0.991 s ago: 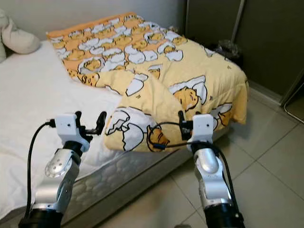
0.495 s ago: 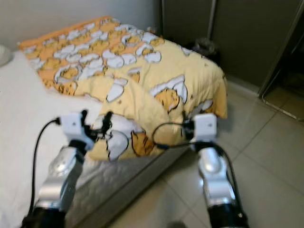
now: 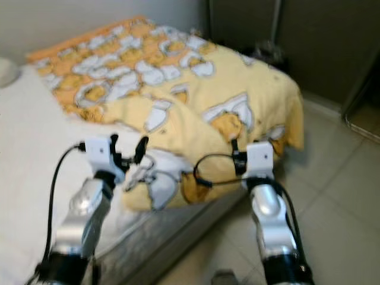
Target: Clean up the room
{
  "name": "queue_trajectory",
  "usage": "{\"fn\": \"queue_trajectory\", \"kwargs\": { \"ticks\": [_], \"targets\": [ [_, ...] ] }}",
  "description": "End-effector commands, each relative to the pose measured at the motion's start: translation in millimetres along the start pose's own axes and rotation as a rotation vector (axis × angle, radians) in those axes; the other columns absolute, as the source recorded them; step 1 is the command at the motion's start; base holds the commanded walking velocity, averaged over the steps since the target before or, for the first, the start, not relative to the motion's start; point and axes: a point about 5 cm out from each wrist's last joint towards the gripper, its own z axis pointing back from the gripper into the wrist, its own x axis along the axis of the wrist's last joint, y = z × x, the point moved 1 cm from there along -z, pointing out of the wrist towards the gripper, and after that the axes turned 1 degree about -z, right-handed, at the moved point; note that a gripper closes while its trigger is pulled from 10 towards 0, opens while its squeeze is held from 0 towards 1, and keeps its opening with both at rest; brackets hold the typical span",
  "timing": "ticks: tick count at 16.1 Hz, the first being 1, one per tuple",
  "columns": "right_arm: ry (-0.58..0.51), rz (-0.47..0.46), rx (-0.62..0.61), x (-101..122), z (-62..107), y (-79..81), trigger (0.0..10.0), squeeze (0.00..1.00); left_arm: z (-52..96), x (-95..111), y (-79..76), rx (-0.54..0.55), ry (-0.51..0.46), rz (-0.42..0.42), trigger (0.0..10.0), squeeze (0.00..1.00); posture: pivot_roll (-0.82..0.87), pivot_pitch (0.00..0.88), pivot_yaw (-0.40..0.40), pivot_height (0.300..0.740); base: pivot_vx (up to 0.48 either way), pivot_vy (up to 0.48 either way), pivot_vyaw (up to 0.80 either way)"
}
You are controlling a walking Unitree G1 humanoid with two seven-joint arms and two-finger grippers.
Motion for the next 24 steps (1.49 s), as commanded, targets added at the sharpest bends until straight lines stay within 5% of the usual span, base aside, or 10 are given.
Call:
{"fn": "queue_trajectory", "kwargs": {
  "ticks": [1,4,8,10,14,18,20,24],
  "targets": [
    [-0.017,-0.004,0.029,5,-2.2,10.4,10.0,0.0,1.6,-15,20.0,0.071,0.08,0.011,10.0,0.0,-0.21,0.0,0.159,0.723,0.0,0.0,0.0],
    [-0.01,0.019,0.04,7,4.4,4.2,10.0,0.0,-7.5,-48,32.1,0.093,0.219,-0.011,10.0,0.0,-0.28,0.0,0.131,0.723,0.0,0.0,0.0],
    [-0.031,0.026,0.06,13,4.9,6.7,10.0,0.0,-24.8,-16,15.1,0.042,0.053,0.018,10.0,0.0,-0.3,0.0,0.15,0.723,0.0,0.0,0.0],
    [-0.033,0.009,0.041,12,7.0,6.1,10.0,0.0,-12.6,1,11.0,0.063,-0.066,0.047,10.0,0.0,-0.28,0.0,0.168,0.723,0.0,0.0,0.0],
    [-0.008,-0.01,0.039,6,18.1,10.2,10.0,0.0,-7.2,-22,8.0,0.07,0.052,0.006,10.0,0.0,-0.29,0.0,0.166,0.723,0.0,0.0,0.0],
    [0.064,0.031,0.045,-1,57.0,-11.8,10.0,0.0,-14.0,-52,-13.0,-0.028,0.198,0.095,10.0,0.0,-0.36,0.065,0.132,0.723,0.0,0.0,0.0],
    [0.105,0.029,0.082,-6,71.3,-16.5,10.0,0.0,-13.4,-63,-17.1,-0.028,0.247,0.071,10.0,0.0,-0.37,0.096,0.128,0.723,0.0,0.0,0.0],
    [0.225,0.014,0.25,-19,95.0,-2.1,10.0,0.0,-12.8,-73,0.7,0.052,0.297,0.025,10.0,0.0,-0.39,0.157,0.12,0.723,0.0,0.0,0.0]
  ]
}}
